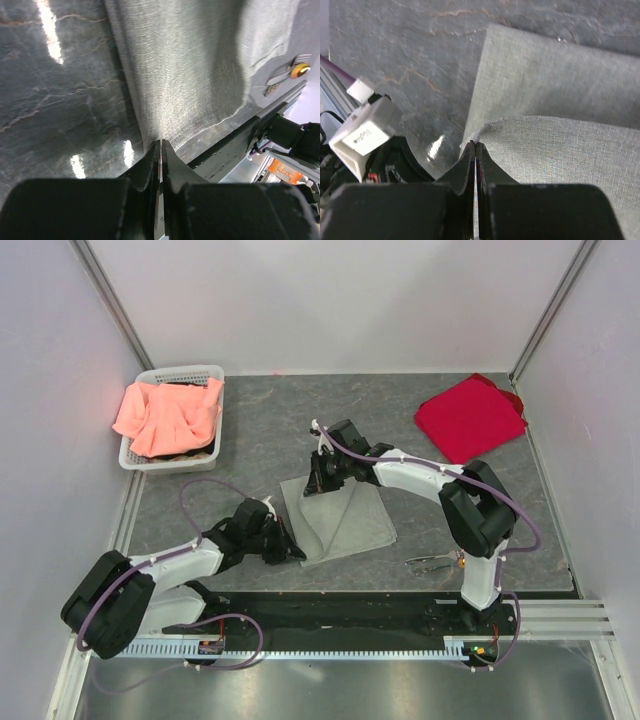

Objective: Fold the napkin into a case and place the utensils inside
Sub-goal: Fold the top corner of the square-folded napkin at the center of the board.

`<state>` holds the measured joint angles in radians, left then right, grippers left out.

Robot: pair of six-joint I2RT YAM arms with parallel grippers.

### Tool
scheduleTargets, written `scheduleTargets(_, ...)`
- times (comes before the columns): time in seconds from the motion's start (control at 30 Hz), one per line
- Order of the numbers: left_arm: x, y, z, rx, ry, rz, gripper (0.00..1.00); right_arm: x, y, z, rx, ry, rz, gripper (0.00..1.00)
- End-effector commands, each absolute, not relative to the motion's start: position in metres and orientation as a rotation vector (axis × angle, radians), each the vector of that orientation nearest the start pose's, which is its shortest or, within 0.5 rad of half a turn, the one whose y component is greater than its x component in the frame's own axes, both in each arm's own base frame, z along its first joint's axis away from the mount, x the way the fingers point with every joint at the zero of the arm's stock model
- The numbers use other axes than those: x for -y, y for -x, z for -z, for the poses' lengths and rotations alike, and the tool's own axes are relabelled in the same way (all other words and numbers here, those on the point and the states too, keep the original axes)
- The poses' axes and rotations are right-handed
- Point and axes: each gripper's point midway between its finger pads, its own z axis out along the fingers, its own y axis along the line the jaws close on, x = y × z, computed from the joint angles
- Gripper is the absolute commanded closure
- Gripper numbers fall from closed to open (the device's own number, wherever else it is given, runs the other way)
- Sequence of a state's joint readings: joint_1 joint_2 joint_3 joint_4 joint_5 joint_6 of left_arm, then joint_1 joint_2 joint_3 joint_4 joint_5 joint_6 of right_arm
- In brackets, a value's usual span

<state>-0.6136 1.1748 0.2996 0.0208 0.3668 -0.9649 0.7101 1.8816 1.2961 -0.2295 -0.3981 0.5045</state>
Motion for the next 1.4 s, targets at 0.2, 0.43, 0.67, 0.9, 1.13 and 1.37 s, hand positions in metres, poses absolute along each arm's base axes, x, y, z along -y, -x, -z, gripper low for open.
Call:
scheduleTargets(0.2, 0.221, -0.158, -0.023, -2.643, 0.309, 1.039, 0.91, -0.41, -0.332, -0.097, -2.458, 0.389, -1.093, 1.0)
scheduleTargets(0.43, 0.218, -0.155, -0.018, -2.651, 0.322, 1.031, 0.92, -0.421, -0.345, -0.09, -2.459, 0.365, -1.105, 1.0)
scheduleTargets(0.67, 0.217, -0.153, -0.016, -2.653, 0.327, 1.036, 0.92, -0.428, -0.352, -0.08, -2.473, 0.354, -1.104, 1.0)
scheduleTargets(0.9, 0.216, -0.152, -0.016, -2.653, 0.329, 1.036, 0.92, -0.435, -0.357, -0.071, -2.485, 0.35, -1.111, 1.0)
scheduleTargets(1.13, 0.215, -0.152, -0.014, -2.655, 0.327, 1.025, 0.92, -0.438, -0.361, -0.061, -2.504, 0.34, -1.114, 1.0)
scheduleTargets(1.37, 0.215, -0.153, -0.014, -2.656, 0.317, 1.017, 0.92, -0.435, -0.366, -0.059, -2.509, 0.317, -1.076, 0.98)
